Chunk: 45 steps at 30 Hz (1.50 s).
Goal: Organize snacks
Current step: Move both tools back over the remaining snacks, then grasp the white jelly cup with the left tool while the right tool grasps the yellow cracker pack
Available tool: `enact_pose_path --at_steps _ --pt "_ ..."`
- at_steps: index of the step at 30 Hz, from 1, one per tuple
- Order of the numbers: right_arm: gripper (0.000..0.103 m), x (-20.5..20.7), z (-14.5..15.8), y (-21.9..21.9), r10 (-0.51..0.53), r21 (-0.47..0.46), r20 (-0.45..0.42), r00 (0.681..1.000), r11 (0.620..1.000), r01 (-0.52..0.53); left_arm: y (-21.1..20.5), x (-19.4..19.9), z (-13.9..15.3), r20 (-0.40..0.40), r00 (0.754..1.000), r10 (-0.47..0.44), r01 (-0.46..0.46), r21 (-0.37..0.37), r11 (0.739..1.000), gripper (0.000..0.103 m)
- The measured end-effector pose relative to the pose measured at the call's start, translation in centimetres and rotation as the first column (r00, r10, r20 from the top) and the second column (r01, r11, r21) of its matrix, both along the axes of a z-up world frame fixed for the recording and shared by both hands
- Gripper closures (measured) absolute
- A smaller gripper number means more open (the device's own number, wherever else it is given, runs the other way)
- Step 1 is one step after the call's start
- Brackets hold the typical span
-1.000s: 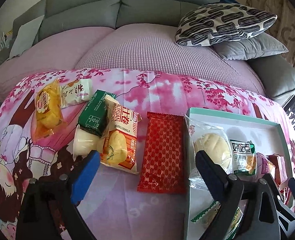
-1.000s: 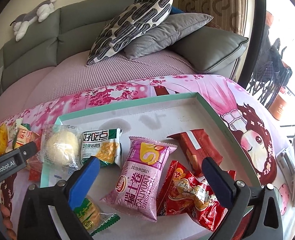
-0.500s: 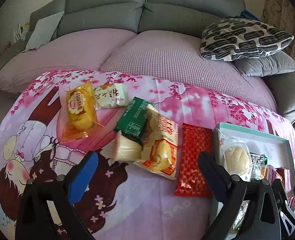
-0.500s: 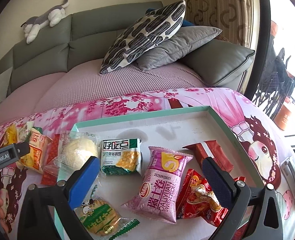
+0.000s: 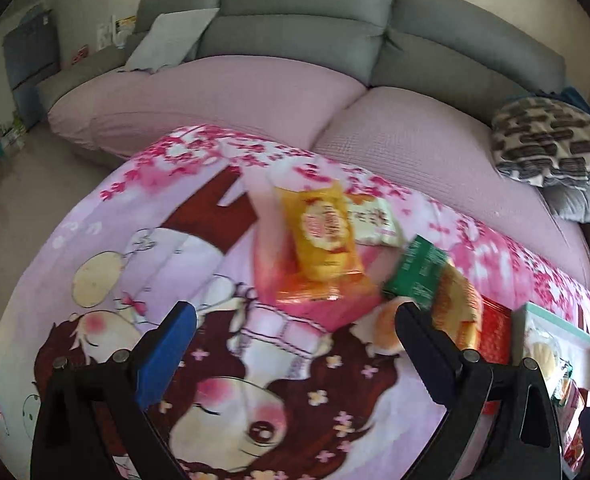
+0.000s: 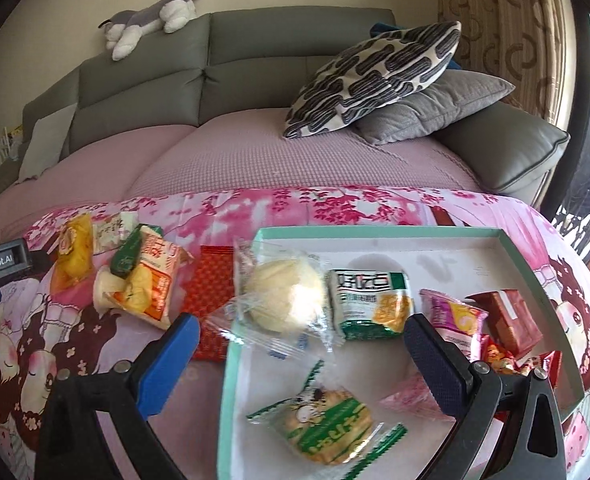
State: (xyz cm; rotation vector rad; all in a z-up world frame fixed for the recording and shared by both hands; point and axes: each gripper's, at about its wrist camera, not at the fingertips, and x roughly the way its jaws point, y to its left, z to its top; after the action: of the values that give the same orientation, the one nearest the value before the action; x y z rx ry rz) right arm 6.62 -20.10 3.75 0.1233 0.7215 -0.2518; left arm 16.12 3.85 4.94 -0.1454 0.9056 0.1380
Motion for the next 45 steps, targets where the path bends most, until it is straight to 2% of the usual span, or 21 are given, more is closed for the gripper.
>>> enact_pose_path --at_steps 5,10,20,25,33,37,41,45 --pt "0.000 0.6 -0.3 2.9 0.072 0.019 0.002 0.997 0.997 -0.072 2.3 0.1 -0.3 0.000 0.999 0.050 -0.050 0.000 0.999 0.003" --pt "0.000 1.0 -0.6 4.7 0.117 0.026 0.010 0.993 0.993 -0.118 2.9 0.5 -0.5 0.008 0.999 0.046 -0.046 -0.019 0.999 0.003" --pt "0.000 1.3 -0.3 4.7 0.095 0.064 0.054 0.994 0.993 -0.098 0.2 1.2 0.2 0.105 0.993 -0.060 0.067 -0.061 0.996 0.003" --pt "0.000 1.7 -0.9 4.1 0.063 0.075 0.023 0.998 0.995 -0.064 -1.5 1.3 -0.1 0.139 0.982 -0.130 0.140 -0.069 0.988 0.003" --pt "0.000 1.9 -0.5 4.4 0.064 0.082 0.034 0.997 0.994 -0.067 -2.6 2.5 -2.3 0.052 0.981 -0.185 0.189 -0.090 0.978 0.003" --pt "0.007 3.1 0.1 4.5 0.075 0.125 0.060 0.995 0.989 -0.082 -2.4 3.1 -3.0 0.041 0.980 -0.197 0.201 -0.135 0.970 0.003" --pt "0.016 4.9 0.3 4.8 0.104 0.171 0.095 0.990 0.978 -0.119 -1.9 3.7 -3.3 0.038 0.981 -0.190 0.193 -0.146 0.970 0.003" --pt "0.027 6.6 -0.9 5.3 0.132 0.184 0.067 0.989 0.973 -0.142 -0.9 4.0 -3.7 0.033 0.985 -0.171 0.174 -0.175 0.969 0.004"
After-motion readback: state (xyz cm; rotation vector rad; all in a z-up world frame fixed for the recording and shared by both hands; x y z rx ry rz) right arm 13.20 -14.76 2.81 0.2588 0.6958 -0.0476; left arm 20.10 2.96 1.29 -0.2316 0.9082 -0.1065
